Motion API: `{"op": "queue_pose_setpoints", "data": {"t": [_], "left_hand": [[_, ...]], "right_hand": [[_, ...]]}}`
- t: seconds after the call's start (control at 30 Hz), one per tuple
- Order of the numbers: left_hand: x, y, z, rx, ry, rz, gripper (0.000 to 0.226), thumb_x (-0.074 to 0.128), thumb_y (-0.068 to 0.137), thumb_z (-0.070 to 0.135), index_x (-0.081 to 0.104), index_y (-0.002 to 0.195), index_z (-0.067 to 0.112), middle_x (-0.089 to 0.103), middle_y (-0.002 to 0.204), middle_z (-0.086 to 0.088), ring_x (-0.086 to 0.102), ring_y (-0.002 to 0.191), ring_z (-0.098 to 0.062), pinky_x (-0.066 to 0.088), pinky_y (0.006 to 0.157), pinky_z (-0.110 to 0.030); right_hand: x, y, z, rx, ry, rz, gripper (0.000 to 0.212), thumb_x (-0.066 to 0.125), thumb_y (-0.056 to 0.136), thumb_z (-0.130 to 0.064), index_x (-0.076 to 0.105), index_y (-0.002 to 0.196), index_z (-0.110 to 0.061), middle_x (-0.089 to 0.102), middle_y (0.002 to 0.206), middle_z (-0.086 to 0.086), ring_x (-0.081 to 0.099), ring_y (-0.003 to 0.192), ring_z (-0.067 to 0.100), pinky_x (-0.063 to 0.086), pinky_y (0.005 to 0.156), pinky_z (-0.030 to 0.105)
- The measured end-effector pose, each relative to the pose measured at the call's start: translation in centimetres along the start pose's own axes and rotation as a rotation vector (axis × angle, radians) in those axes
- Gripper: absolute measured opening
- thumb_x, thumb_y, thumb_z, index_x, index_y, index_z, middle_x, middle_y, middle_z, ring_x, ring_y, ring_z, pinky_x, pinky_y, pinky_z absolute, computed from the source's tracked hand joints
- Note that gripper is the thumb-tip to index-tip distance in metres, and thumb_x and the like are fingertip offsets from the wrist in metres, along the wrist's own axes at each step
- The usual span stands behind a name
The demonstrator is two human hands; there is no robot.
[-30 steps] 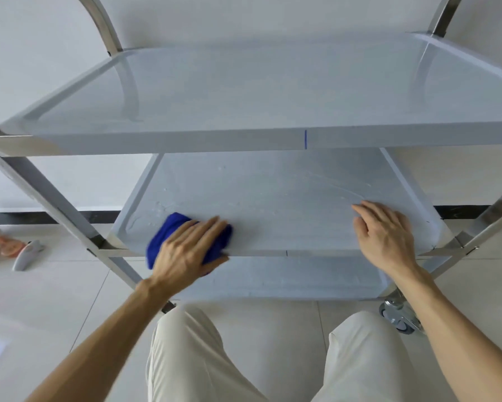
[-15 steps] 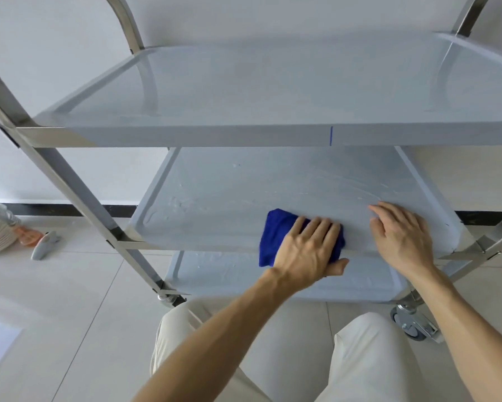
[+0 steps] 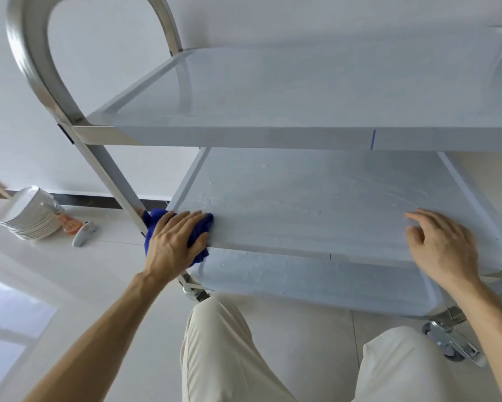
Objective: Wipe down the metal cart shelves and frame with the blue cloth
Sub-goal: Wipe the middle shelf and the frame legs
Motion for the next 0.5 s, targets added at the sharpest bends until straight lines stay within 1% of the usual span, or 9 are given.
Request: {"op": "queue_pose_setpoints", "data": {"t": [0.07, 0.13, 0.2, 0.27, 0.33, 0.37, 0.4, 0.43, 0.5], "left_hand": [[0.4, 0.4, 0.8, -0.095, 0.027, -0.001, 0.040, 0.048, 0.099, 0.039, 0.071, 0.117, 0.013, 0.074, 0.114, -0.002, 0.068, 0.108, -0.026, 0.044, 0.103, -0.049], [0.7, 1.0, 2.4, -0.122, 0.033, 0.001, 0.040, 0.048, 0.098, 0.040, 0.072, 0.115, 0.013, 0.075, 0.112, -0.002, 0.069, 0.107, -0.025, 0.045, 0.102, -0.047], [0.8, 1.5, 4.3, -0.089, 0.026, 0.012, 0.040, 0.052, 0.097, 0.042, 0.072, 0.115, 0.013, 0.074, 0.114, -0.002, 0.068, 0.109, -0.025, 0.046, 0.101, -0.045], [1.2, 1.8, 6.8, -0.010, 0.009, -0.008, 0.050, 0.056, 0.094, 0.051, 0.070, 0.119, 0.011, 0.072, 0.119, -0.004, 0.067, 0.112, -0.025, 0.045, 0.102, -0.045], [2.2, 1.8, 9.3, 0.125, -0.001, -0.106, 0.073, 0.064, 0.083, 0.064, 0.063, 0.129, 0.008, 0.066, 0.129, -0.006, 0.062, 0.118, -0.027, 0.042, 0.105, -0.048], [2.7, 1.7, 10.1, 0.194, -0.002, -0.179, 0.086, 0.071, 0.075, 0.066, 0.058, 0.136, 0.007, 0.062, 0.136, -0.007, 0.059, 0.123, -0.028, 0.040, 0.108, -0.049], [2.9, 1.6, 10.3, 0.252, 0.004, -0.246, 0.095, 0.078, 0.068, 0.064, 0.052, 0.142, 0.008, 0.057, 0.142, -0.006, 0.055, 0.128, -0.028, 0.038, 0.110, -0.049], [2.9, 1.5, 9.9, 0.300, 0.016, -0.291, 0.100, 0.082, 0.065, 0.058, 0.047, 0.146, 0.010, 0.053, 0.146, -0.005, 0.052, 0.131, -0.028, 0.037, 0.111, -0.049], [2.2, 1.4, 8.1, 0.343, 0.041, -0.340, 0.098, 0.083, 0.069, 0.050, 0.041, 0.150, 0.014, 0.048, 0.151, -0.001, 0.048, 0.135, -0.025, 0.036, 0.112, -0.047]], "right_hand": [[0.1, 0.5, -1.1, 0.008, -0.030, -0.039, 0.032, 0.055, 0.089, -0.004, 0.067, 0.119, -0.002, 0.062, 0.131, 0.018, 0.055, 0.124, 0.040, 0.037, 0.104, 0.054], [0.6, 0.6, -3.8, -0.109, -0.006, -0.025, 0.028, 0.057, 0.088, -0.003, 0.069, 0.113, 0.005, 0.064, 0.124, 0.025, 0.060, 0.117, 0.044, 0.043, 0.098, 0.057], [1.9, 0.1, -7.4, -0.248, 0.080, -0.069, 0.027, 0.065, 0.088, -0.002, 0.068, 0.113, 0.008, 0.064, 0.124, 0.026, 0.061, 0.115, 0.045, 0.045, 0.096, 0.058], [3.3, -0.8, -10.3, -0.317, 0.113, -0.106, 0.026, 0.066, 0.091, -0.008, 0.070, 0.114, 0.003, 0.065, 0.125, 0.020, 0.062, 0.118, 0.040, 0.043, 0.098, 0.056], [4.0, -1.4, -11.8, -0.332, 0.094, -0.083, 0.025, 0.066, 0.091, -0.013, 0.071, 0.115, -0.005, 0.067, 0.125, 0.013, 0.061, 0.120, 0.034, 0.038, 0.100, 0.057], [4.1, -1.5, -12.0, -0.322, 0.096, -0.077, 0.026, 0.068, 0.090, -0.014, 0.071, 0.116, -0.007, 0.068, 0.126, 0.010, 0.061, 0.122, 0.032, 0.037, 0.101, 0.059], [4.0, -1.5, -11.9, -0.315, 0.098, -0.073, 0.027, 0.067, 0.090, -0.016, 0.071, 0.117, -0.009, 0.068, 0.126, 0.009, 0.061, 0.122, 0.030, 0.037, 0.101, 0.060], [3.9, -1.5, -11.7, -0.324, 0.096, -0.071, 0.028, 0.062, 0.092, -0.021, 0.071, 0.117, -0.010, 0.068, 0.127, 0.009, 0.061, 0.122, 0.030, 0.038, 0.101, 0.059], [3.8, -1.5, -11.4, -0.363, 0.076, -0.080, 0.043, 0.046, 0.091, -0.034, 0.071, 0.117, -0.010, 0.068, 0.125, 0.009, 0.063, 0.120, 0.031, 0.040, 0.098, 0.056]]}}
Point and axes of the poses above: each hand's wrist, its own y-axis towards the middle knuckle, its own x-axis out of the palm, z = x × y, the point moved 5 cm from there along y, towards the middle knuckle
